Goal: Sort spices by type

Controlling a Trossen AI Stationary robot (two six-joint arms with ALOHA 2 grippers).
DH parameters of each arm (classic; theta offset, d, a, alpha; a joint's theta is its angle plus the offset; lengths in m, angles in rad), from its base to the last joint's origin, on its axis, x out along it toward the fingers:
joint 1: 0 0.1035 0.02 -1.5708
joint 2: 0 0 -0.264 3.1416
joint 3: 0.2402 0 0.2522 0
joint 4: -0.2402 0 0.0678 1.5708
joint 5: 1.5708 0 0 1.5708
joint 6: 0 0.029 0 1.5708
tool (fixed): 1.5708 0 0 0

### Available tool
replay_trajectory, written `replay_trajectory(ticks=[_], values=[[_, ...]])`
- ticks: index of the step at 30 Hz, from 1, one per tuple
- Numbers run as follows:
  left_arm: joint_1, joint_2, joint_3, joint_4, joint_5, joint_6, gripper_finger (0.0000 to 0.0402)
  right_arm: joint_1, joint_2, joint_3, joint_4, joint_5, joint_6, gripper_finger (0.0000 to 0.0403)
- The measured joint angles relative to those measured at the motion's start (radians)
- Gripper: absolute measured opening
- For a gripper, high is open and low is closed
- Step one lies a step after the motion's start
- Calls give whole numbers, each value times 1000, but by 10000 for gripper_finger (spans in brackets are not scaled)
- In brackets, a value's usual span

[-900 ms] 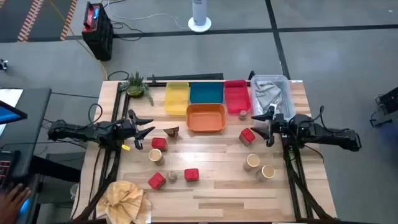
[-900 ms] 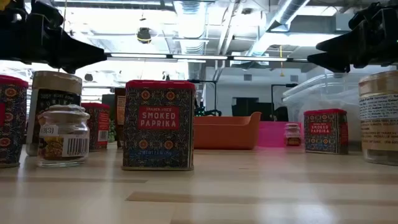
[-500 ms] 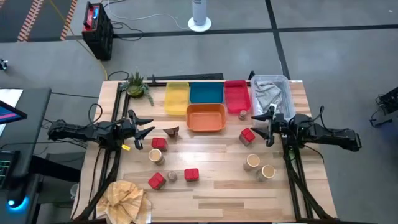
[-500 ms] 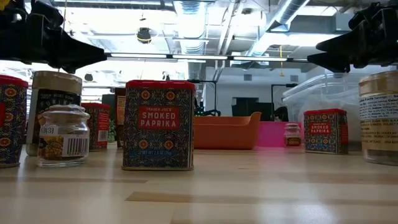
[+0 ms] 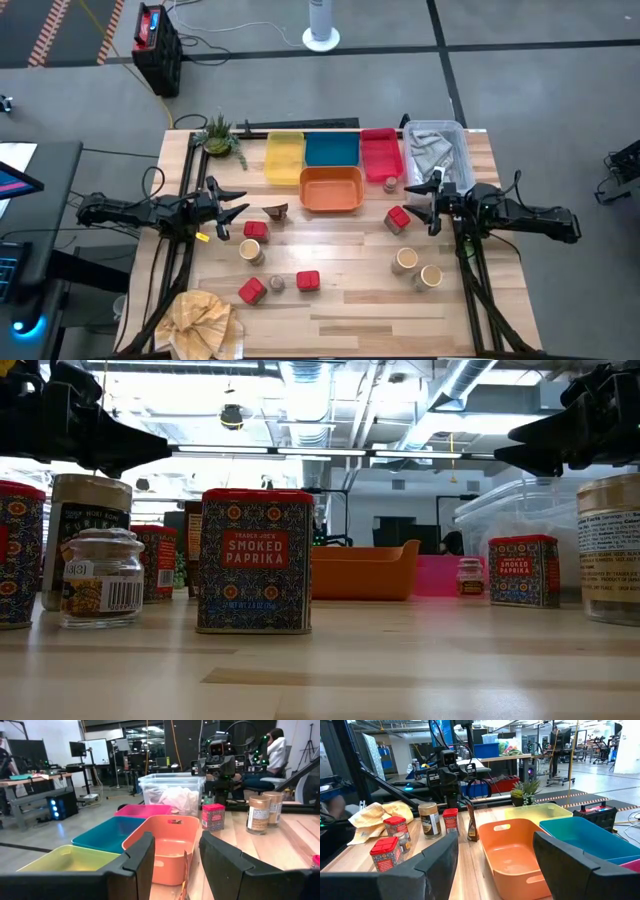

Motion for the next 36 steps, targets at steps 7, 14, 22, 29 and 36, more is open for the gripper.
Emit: replay_trajectory(ticks=[7, 14, 22, 29, 36], values=[[0, 0, 0, 0, 0, -2, 145, 0, 0, 0, 0, 0, 0, 285], [0, 0, 0, 0, 0, -5, 145, 0, 0, 0, 0, 0, 0, 285], [0, 0, 0, 14, 0, -6, 145, 0, 0, 0, 0, 0, 0, 285], [0, 0, 0, 121, 0, -81, 145, 0, 0, 0, 0, 0, 0, 285], [0, 0, 0, 99, 0, -178, 145, 0, 0, 0, 0, 0, 0, 285]])
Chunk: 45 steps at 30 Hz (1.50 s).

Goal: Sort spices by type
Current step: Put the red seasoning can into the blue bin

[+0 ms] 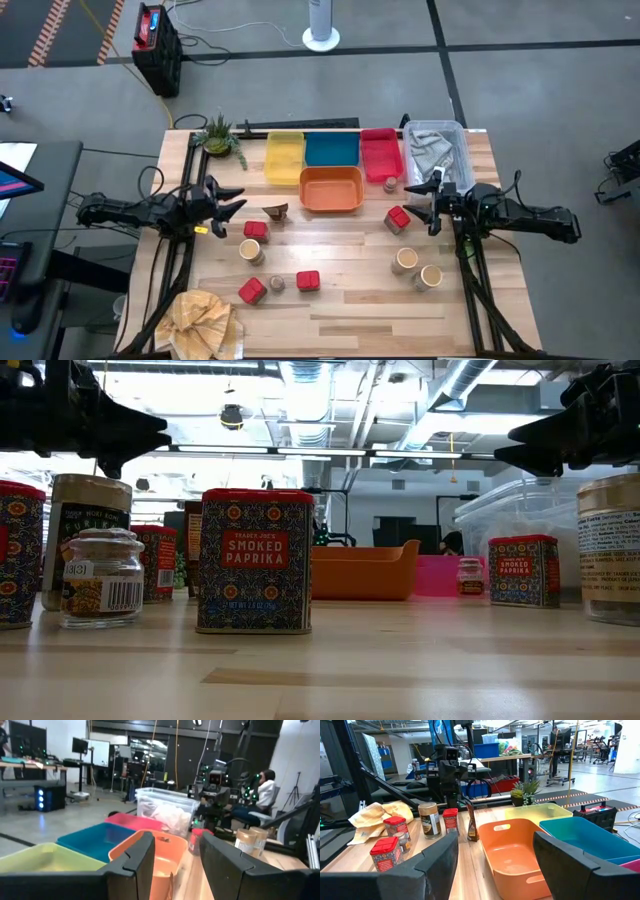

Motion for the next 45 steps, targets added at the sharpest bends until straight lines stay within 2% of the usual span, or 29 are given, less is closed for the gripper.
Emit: replay_trajectory(ticks=[7, 14, 19, 22, 29, 33, 37, 41, 45], values=[[0, 0, 0, -85, 0, -92, 145, 0, 0, 0, 0, 0, 0, 285], [0, 3, 41, -114, 0, 8, 145, 0, 0, 0, 0, 0, 0, 285], [3, 29, 82, -136, -15, 8, 145, 0, 1, -1, 24, 0, 26, 285], [12, 76, 109, -165, -29, -31, 145, 0, 1, -1, 61, 0, 106, 285], [42, 267, 204, -167, -81, -66, 157, -2, 1, -1, 106, -1, 161, 285], [56, 379, 276, -161, -81, -45, 176, 23, 8, -1, 112, -53, 246, 285], [67, 471, 344, -168, -81, -28, 195, 79, 92, 22, 122, -33, 229, 285], [69, 543, 408, -228, -82, -12, 203, 146, 269, 103, 41, 136, 176, 285], [69, 587, 464, -313, -81, -21, 201, 194, 492, 266, -139, 259, 180, 285]])
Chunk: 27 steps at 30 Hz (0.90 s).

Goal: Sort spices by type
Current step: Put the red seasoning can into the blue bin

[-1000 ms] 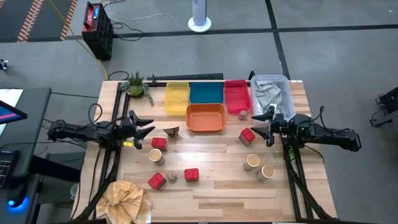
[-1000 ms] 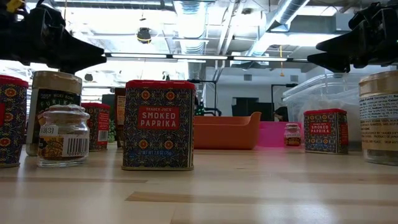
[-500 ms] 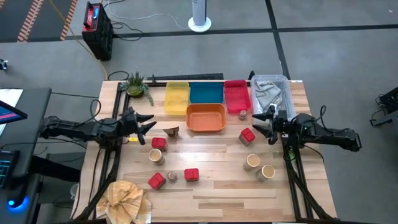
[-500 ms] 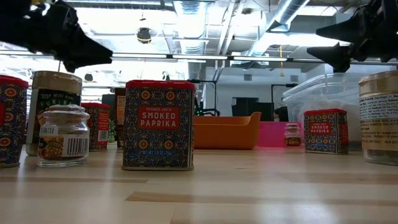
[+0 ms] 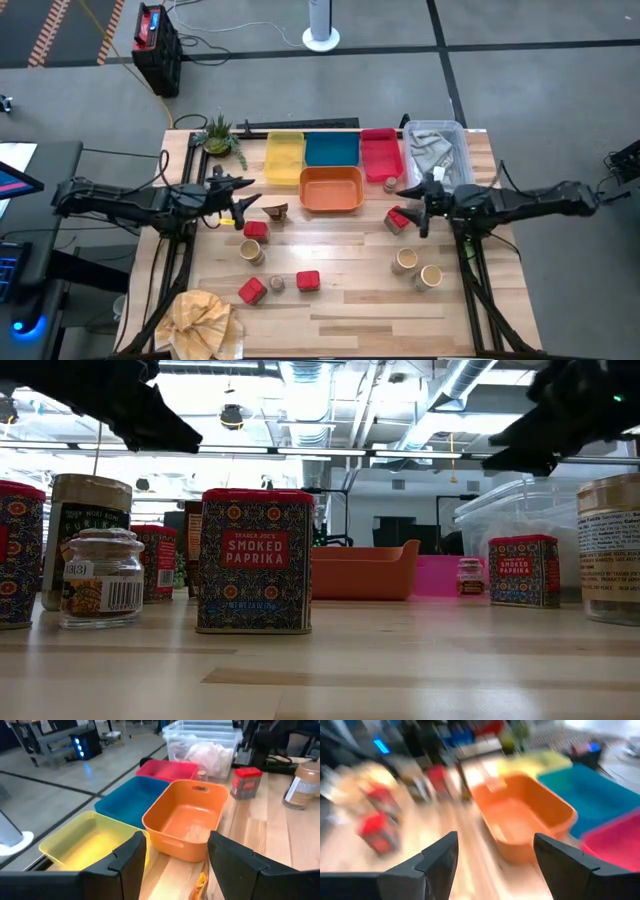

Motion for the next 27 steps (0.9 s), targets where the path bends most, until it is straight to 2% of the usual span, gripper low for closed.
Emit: replay_trajectory(ticks=[2, 6, 9, 14, 17, 21, 24, 27], values=[[0, 7, 15, -6, 0, -6, 200, 14, 118, 97, -117, 48, 6, 285], [0, 4, 19, -3, -30, -4, 200, 11, 353, 263, -321, 56, -2, 286], [1, -8, 19, -3, -82, 14, 200, 7, 498, 363, -432, 31, 10, 290], [1, -32, 19, -2, -91, 63, 201, 8, 692, 536, -700, -30, 132, 314], [0, -44, 19, 0, -90, 93, 201, 7, 775, 634, -850, -55, 241, 334], [0, -43, 19, 3, -78, 133, 201, 7, 850, 722, -923, -164, 308, 355], [0, -41, 19, 3, -78, 163, 201, 10, 891, 755, -964, -187, 396, 358], [0, -40, 19, 14, -78, 191, 200, 5, 920, 767, -1028, -225, 563, 353]])
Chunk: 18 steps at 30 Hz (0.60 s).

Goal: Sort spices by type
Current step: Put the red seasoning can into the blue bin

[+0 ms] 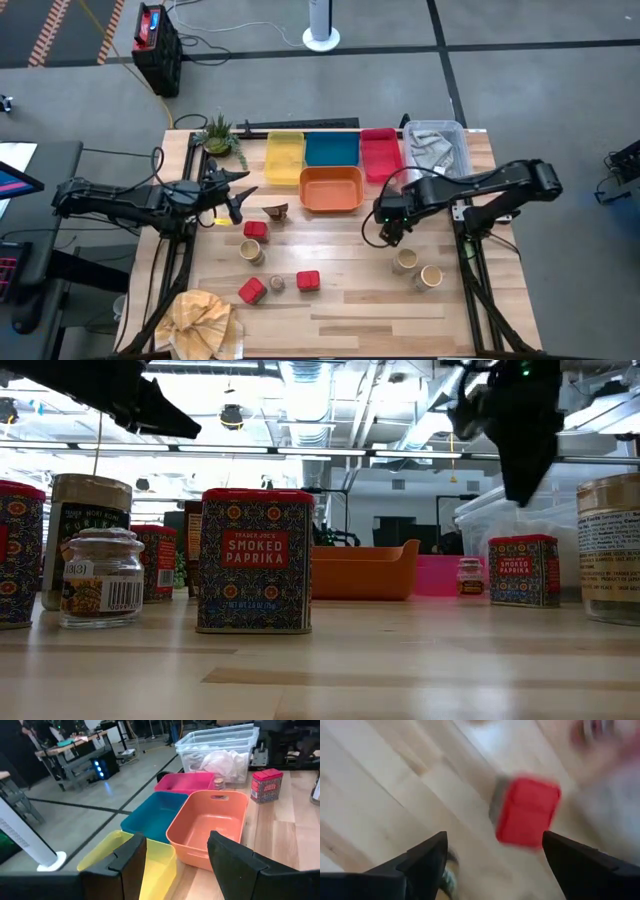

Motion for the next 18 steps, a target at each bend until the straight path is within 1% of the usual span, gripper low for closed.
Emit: replay_trajectory(ticks=[2, 5, 10, 18], values=[[0, 0, 0, 11, 0, 15, 200, -8, 17, 0, -74, -21, 76, 346], [0, -1, 0, 12, 0, 26, 200, -12, 35, -10, -141, -15, 155, 336], [-1, -1, 0, -2, 0, 8, 200, -9, 33, -62, -12, -13, 175, 329], [-2, 0, 0, -57, 36, -43, 200, -28, 30, -135, 41, 47, 167, 330]])
